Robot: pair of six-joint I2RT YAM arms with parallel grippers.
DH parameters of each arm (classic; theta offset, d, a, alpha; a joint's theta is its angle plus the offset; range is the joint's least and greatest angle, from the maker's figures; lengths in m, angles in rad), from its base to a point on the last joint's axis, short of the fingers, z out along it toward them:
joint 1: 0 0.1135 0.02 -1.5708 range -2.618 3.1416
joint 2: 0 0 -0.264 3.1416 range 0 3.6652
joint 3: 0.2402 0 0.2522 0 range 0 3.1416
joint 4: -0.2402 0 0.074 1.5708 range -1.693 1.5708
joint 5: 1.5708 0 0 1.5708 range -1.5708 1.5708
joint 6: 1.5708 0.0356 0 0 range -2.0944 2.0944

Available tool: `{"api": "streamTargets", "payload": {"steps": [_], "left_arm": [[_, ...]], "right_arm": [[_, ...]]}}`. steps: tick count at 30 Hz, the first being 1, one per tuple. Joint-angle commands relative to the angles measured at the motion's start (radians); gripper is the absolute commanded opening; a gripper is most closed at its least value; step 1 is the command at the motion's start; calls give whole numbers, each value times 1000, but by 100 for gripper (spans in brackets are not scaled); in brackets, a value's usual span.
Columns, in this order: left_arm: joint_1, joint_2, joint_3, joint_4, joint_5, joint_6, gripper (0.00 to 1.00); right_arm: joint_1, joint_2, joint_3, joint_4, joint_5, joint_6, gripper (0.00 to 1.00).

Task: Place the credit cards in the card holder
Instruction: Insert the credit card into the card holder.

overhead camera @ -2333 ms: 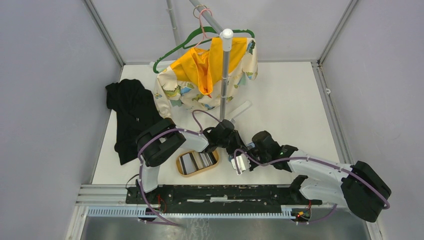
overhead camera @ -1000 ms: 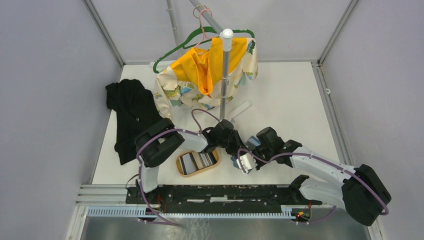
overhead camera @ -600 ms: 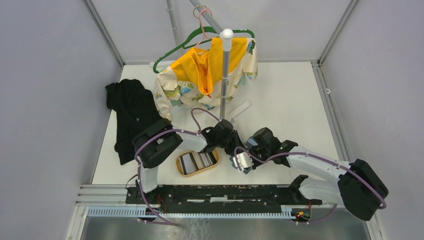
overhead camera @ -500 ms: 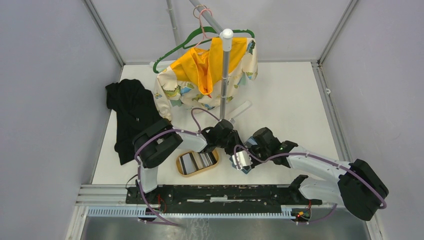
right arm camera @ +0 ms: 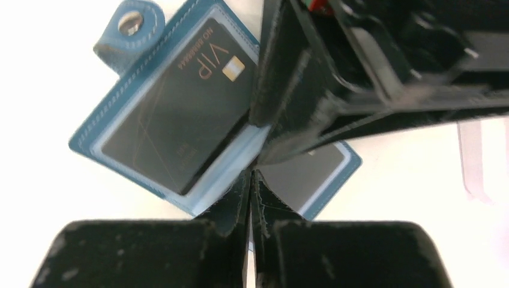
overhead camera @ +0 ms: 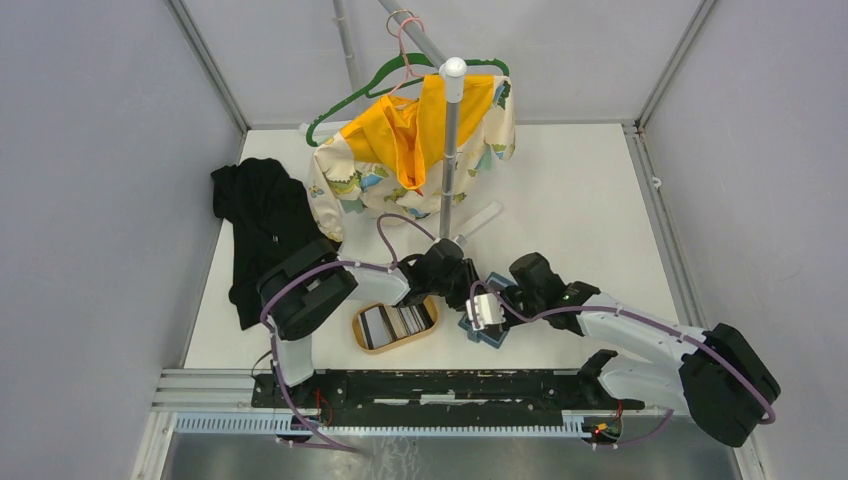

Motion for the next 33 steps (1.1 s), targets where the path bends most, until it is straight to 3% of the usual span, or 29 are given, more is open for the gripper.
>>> {"api": "streamTargets", "payload": {"steps": [1, 9, 14, 18, 22, 25, 27, 30, 33], "left_arm": [[-6, -70, -30, -95, -28, 87, 36], [-11, -203, -30, -133, -76, 166, 41], [-24, -315, -42, -150, -125, 252, 43], [-67, -488, -89, -149, -254, 359, 42], [-187, -692, -241, -22, -516, 496, 42], [-201, -789, -386, 186, -559, 517, 43], [-200, -821, -456, 283, -560, 516, 54], [-199, -819, -477, 288, -564, 505, 84], [-199, -788, -476, 295, -535, 496, 85]], "right_arm": [[-54, -78, 66, -67, -161, -41, 8], [-213, -149, 95, -103, -296, -18, 13], [-295, -150, 115, -95, -391, 83, 24], [-346, -125, 116, -84, -466, 175, 35], [-378, -26, 156, -140, -520, 237, 38], [-390, 50, 182, -175, -524, 273, 41], [-400, 82, 188, -177, -515, 303, 44], [-416, 114, 194, -169, -485, 360, 47], [-426, 137, 192, -151, -453, 417, 49]]}}
